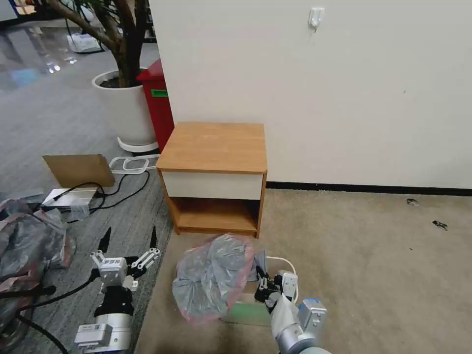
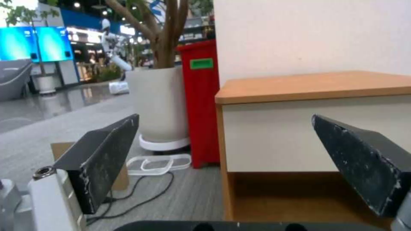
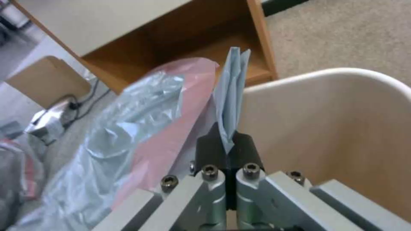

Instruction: Pick up the garbage bag from the table and place it over the trash can.

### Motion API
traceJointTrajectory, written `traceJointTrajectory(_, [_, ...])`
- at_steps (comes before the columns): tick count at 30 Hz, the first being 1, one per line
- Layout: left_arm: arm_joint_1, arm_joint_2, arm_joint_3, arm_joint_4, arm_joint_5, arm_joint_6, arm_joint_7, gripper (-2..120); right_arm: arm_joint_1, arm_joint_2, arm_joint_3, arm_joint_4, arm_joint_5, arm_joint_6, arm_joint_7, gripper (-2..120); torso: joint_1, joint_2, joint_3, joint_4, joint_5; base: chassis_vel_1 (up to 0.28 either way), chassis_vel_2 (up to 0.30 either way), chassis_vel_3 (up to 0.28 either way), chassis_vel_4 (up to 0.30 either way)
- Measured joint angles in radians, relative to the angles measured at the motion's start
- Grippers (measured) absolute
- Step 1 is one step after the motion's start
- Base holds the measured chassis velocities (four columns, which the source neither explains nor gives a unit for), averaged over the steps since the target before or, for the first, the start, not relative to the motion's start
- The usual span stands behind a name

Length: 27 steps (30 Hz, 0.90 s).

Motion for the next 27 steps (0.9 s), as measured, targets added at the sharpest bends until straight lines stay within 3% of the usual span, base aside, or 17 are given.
traceJointTrajectory(12, [-0.011,0.007,0.009,0.013,0.000,0.003,-0.017,100,-0.017,-0.015,0.008,-0.003,-0.035,-0.016,0.008,34,0.000,0.000,0.000,0.0000,0.0000,0.000,0.000,0.000,0.000])
traceJointTrajectory(14, [-0.013,0.009,0.011,0.013,0.000,0.004,-0.018,100,-0.021,-0.021,0.011,0.000,-0.044,-0.019,0.013,48,0.000,0.000,0.000,0.0000,0.0000,0.000,0.000,0.000,0.000])
traceJointTrajectory(19, [-0.009,0.018,0.022,0.012,-0.001,0.019,-0.018,100,-0.038,-0.034,0.027,0.007,-0.068,-0.018,0.015,63,0.000,0.000,0.000,0.0000,0.0000,0.000,0.000,0.000,0.000])
traceJointTrajectory(21, [0.021,0.045,0.040,-0.022,-0.054,0.082,0.035,100,-0.040,-0.036,0.036,0.012,-0.091,-0.004,0.013,73,0.000,0.000,0.000,0.0000,-0.0001,0.000,0.000,0.000,0.000])
traceJointTrajectory(23, [0.027,0.050,0.041,-0.029,-0.064,0.094,0.049,100,-0.040,-0.036,0.038,0.012,-0.095,-0.001,0.012,76,0.000,0.000,0.000,0.0000,-0.0001,0.000,0.000,0.000,0.000])
traceJointTrajectory(24, [0.062,0.080,0.039,-0.072,-0.131,0.163,0.157,100,-0.040,-0.036,0.050,0.016,-0.117,0.016,0.007,85,0.000,0.000,0.000,0.0000,0.0001,0.000,0.000,0.000,0.000])
traceJointTrajectory(25, [0.072,0.089,0.033,-0.085,-0.160,0.179,0.211,100,-0.040,-0.034,0.056,0.018,-0.124,0.022,0.004,88,0.000,0.000,0.000,0.0000,0.0001,0.000,0.000,0.000,0.000])
traceJointTrajectory(26, [0.081,0.103,0.023,-0.097,-0.205,0.191,0.308,100,-0.040,-0.031,0.066,0.020,-0.134,0.033,-0.003,93,0.000,0.000,0.000,0.0000,0.0001,0.000,0.000,0.000,0.000])
traceJointTrajectory(27, [0.081,0.103,0.023,-0.097,-0.205,0.191,0.308,100,-0.040,-0.031,0.066,0.020,-0.134,0.033,-0.003,93,0.000,0.000,0.000,0.0000,0.0001,0.000,0.000,0.000,0.000])
